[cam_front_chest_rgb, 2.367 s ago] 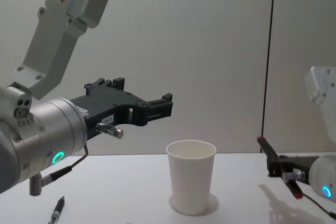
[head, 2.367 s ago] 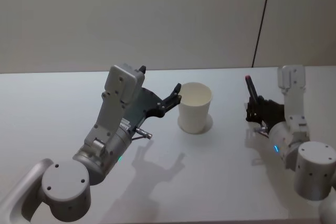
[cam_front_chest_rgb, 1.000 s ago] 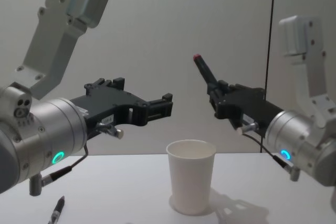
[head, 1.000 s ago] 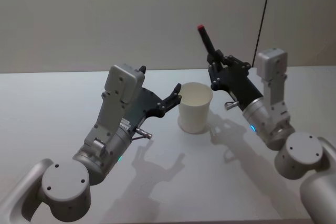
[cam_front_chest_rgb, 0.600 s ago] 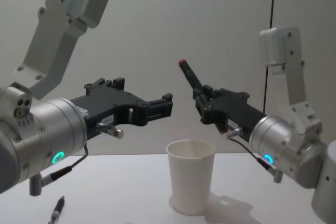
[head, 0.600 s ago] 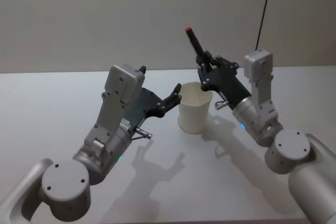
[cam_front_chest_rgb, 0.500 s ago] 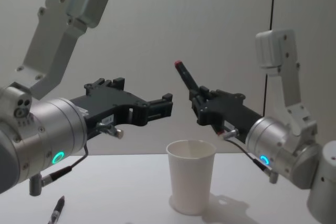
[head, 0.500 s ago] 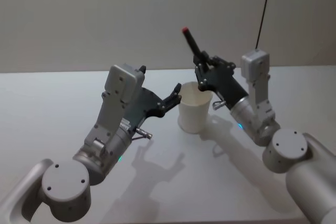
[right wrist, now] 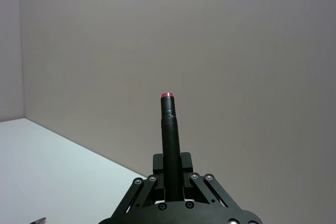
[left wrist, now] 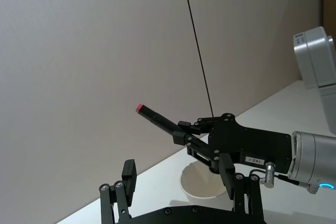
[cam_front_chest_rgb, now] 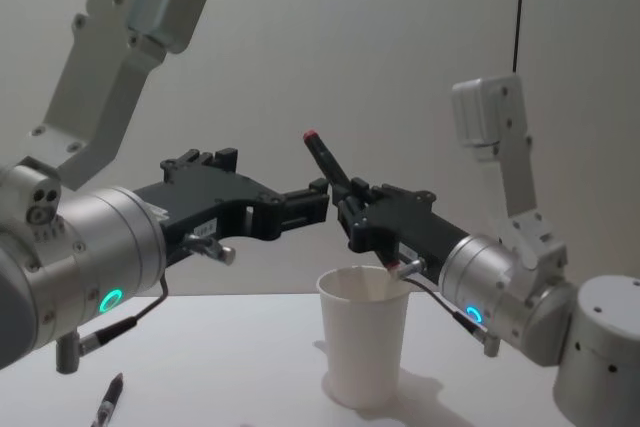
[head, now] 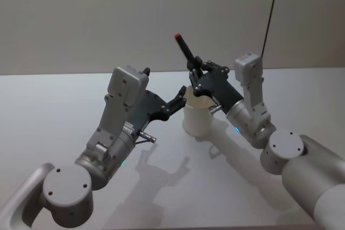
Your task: Place the pen into the pen holder.
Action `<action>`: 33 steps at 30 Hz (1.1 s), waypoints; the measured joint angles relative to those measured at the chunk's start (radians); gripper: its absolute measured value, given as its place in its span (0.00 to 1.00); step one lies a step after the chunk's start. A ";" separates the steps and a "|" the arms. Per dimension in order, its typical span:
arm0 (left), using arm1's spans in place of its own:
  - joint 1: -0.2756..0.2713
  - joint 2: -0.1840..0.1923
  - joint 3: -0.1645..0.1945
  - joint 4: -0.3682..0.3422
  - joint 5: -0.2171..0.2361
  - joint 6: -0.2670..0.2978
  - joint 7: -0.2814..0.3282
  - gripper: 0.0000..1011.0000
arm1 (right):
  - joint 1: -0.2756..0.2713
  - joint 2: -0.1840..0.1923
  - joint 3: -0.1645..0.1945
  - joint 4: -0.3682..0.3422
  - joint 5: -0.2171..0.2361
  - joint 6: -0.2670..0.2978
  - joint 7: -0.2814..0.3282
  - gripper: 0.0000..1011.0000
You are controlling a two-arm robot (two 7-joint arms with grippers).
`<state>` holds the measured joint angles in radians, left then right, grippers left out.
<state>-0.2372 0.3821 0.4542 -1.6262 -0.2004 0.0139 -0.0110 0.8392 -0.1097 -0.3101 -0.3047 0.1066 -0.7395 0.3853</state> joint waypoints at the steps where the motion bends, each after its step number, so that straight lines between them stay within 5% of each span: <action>1: 0.000 0.000 0.000 0.000 0.000 0.000 0.000 0.99 | 0.006 -0.002 0.000 0.012 0.000 -0.005 0.001 0.17; 10: 0.000 0.000 0.000 0.000 0.000 0.000 0.000 0.99 | 0.058 -0.022 -0.003 0.122 -0.005 -0.040 0.001 0.17; 25: 0.000 0.000 0.000 0.000 0.000 0.000 0.000 0.99 | 0.090 -0.031 -0.002 0.195 -0.018 -0.054 -0.008 0.18; 33: 0.000 0.000 0.000 0.000 0.000 0.000 0.000 0.99 | 0.098 -0.033 0.003 0.212 -0.025 -0.055 -0.013 0.39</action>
<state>-0.2372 0.3821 0.4542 -1.6262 -0.2004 0.0139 -0.0109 0.9371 -0.1423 -0.3075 -0.0926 0.0817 -0.7947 0.3725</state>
